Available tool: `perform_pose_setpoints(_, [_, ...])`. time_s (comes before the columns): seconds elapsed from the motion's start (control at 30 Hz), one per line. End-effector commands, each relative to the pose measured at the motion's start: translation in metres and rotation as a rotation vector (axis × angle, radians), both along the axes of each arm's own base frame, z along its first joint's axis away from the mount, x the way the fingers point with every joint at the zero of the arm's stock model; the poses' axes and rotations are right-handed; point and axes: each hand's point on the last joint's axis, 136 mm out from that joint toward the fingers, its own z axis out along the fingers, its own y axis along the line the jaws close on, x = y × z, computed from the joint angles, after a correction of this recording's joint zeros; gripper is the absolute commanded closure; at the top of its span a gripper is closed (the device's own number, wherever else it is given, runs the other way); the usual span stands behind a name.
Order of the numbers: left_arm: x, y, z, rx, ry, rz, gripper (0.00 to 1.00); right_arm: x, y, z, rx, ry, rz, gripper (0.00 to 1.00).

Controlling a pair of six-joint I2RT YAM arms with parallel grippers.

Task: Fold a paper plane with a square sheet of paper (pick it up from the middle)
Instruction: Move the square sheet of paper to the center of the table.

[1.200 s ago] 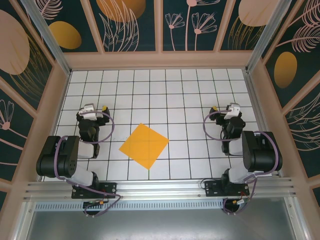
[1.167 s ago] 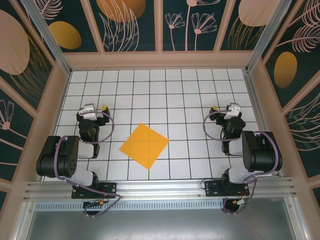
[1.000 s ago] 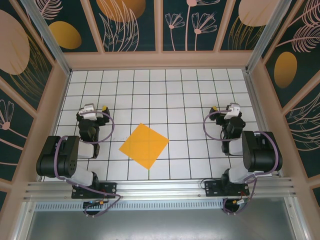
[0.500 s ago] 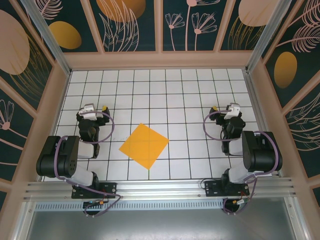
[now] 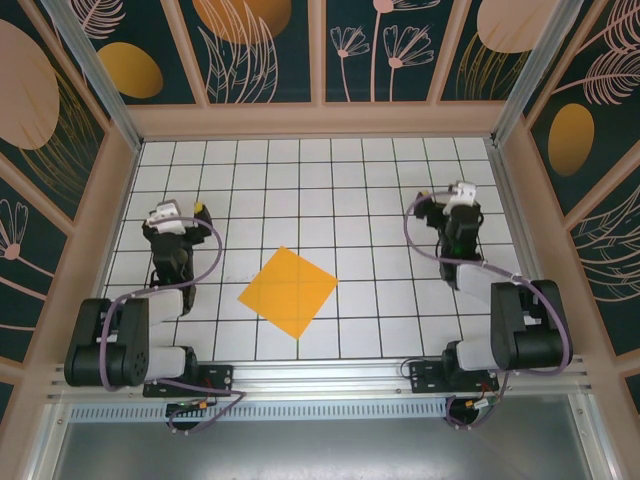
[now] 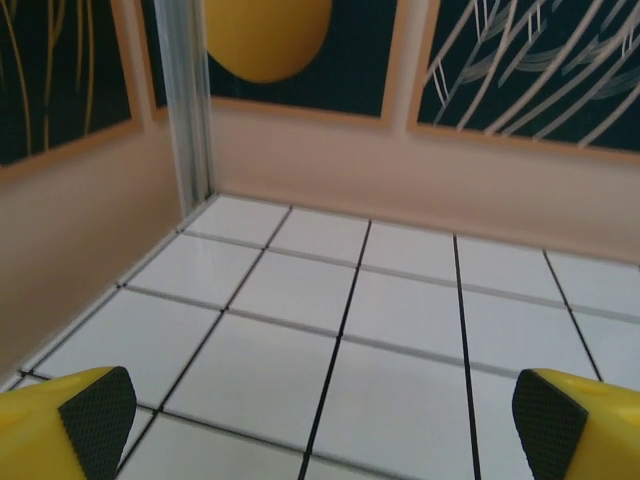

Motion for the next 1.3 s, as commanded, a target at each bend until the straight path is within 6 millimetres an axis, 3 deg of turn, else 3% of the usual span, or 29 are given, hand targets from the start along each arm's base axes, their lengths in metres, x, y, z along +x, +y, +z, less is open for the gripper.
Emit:
perform_pose_setpoints(0.0, [0.01,0.009,0.013,-0.082,0.055,0.058,0.01,0.002,0.021,-0.04,0.072,0.3,0.022,0.01])
perform_pose_setpoints(0.13, [0.019,0.003,0.026,-0.212,0.087,0.045,0.01,0.005,0.074,-0.053,0.101,0.406,0.099,0.01])
perform_pose_setpoints(0.27, [0.025,-0.01,0.036,-0.309,0.122,-0.014,0.01,-0.007,0.162,-0.049,0.104,0.43,0.286,0.01])
perform_pose_setpoints(0.37, [0.025,-0.024,0.041,-0.366,0.136,-0.082,0.01,-0.029,0.237,-0.053,-0.008,0.438,0.468,0.01])
perform_pose_setpoints(0.47, [0.023,-0.031,0.044,-0.411,0.138,-0.112,0.01,-0.053,0.296,-0.067,-0.162,0.419,0.595,0.01])
perform_pose_setpoints(0.57, [0.022,-0.033,0.045,-0.416,0.153,-0.121,0.02,-0.069,0.335,-0.091,-0.248,0.452,0.684,0.01])
perform_pose_setpoints(0.67, [0.021,-0.031,0.041,-0.41,0.179,-0.106,0.02,-0.083,0.36,-0.109,-0.331,0.475,0.741,0.01])
perform_pose_setpoints(0.8, [0.021,-0.028,0.036,-0.409,0.196,-0.083,0.01,-0.097,0.372,-0.126,-0.403,0.485,0.798,0.01])
perform_pose_setpoints(1.0, [0.021,-0.025,0.032,-0.402,0.206,-0.068,0.02,-0.092,0.354,-0.146,-0.475,0.523,0.722,0.01])
perform_pose_setpoints(1.1, [0.022,-0.025,0.032,-0.399,0.21,-0.067,0.01,-0.081,0.332,-0.156,-0.476,0.557,0.656,0.01])
perform_pose_setpoints(1.27, [0.022,-0.024,0.028,-0.401,0.224,-0.056,0.02,-0.054,0.273,-0.173,-0.461,0.618,0.51,0.01])
